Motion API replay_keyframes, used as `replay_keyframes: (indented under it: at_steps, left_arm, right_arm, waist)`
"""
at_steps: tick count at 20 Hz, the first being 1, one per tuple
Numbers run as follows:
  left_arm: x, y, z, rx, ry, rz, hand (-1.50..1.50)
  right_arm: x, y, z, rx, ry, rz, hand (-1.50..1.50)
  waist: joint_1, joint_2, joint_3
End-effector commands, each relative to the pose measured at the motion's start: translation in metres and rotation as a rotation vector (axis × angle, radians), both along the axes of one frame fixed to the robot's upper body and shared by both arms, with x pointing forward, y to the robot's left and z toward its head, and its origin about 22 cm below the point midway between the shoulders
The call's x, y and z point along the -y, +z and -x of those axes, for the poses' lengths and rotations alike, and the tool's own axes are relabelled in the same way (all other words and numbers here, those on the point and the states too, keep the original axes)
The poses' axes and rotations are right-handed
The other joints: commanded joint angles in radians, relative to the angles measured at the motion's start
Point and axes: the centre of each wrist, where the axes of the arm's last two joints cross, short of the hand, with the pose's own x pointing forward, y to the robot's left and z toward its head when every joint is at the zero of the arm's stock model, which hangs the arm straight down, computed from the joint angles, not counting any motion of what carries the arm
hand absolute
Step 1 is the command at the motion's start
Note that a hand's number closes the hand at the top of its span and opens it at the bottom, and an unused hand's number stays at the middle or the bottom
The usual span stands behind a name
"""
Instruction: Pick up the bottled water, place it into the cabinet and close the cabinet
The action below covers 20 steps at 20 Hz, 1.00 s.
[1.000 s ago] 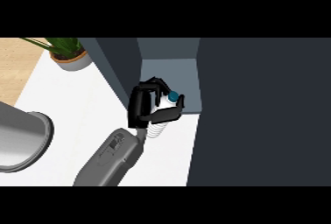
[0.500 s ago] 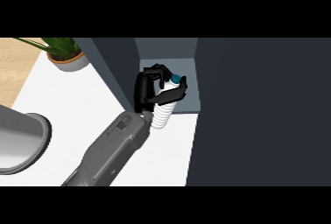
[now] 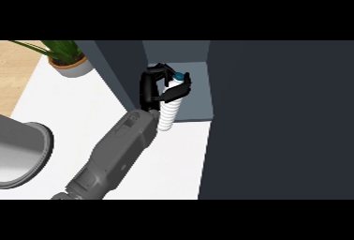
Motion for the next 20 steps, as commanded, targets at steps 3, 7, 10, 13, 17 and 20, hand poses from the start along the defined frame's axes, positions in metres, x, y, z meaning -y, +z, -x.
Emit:
replay_keyframes:
  at_steps: [3,7,10,13,17,20]
  left_arm:
    - [-0.012,-0.009,-0.012,0.001,0.088,-0.106,1.5]
    - [-0.017,-0.008,-0.02,0.007,0.114,-0.106,1.5]
    - [-0.016,0.009,-0.033,0.025,0.12,-0.173,1.5]
    - [-0.014,0.002,-0.029,0.027,0.12,-0.243,-1.5]
    - [-0.014,0.011,-0.036,0.027,0.135,-0.213,-1.5]
    - [-0.019,0.004,-0.034,0.021,0.108,-0.186,-1.5]
  right_arm:
    - [0.007,0.025,0.025,0.018,0.05,-0.035,-1.5]
    - [-0.001,0.007,0.011,0.035,0.052,-0.034,-1.5]
    - [0.012,0.011,0.015,0.027,0.06,-0.036,-1.5]
    - [0.01,0.01,0.004,0.039,0.054,-0.029,-1.5]
    - [0.004,0.015,0.01,0.047,0.064,-0.021,-1.5]
    - [0.007,0.01,0.009,0.056,0.063,-0.043,-1.5]
  waist:
    - [-0.014,0.005,-0.001]
    - [-0.019,0.01,-0.001]
    - [-0.021,0.01,0.0]
    - [-0.023,0.012,0.0]
    - [-0.033,0.017,-0.001]
    - [-0.031,0.016,0.0]
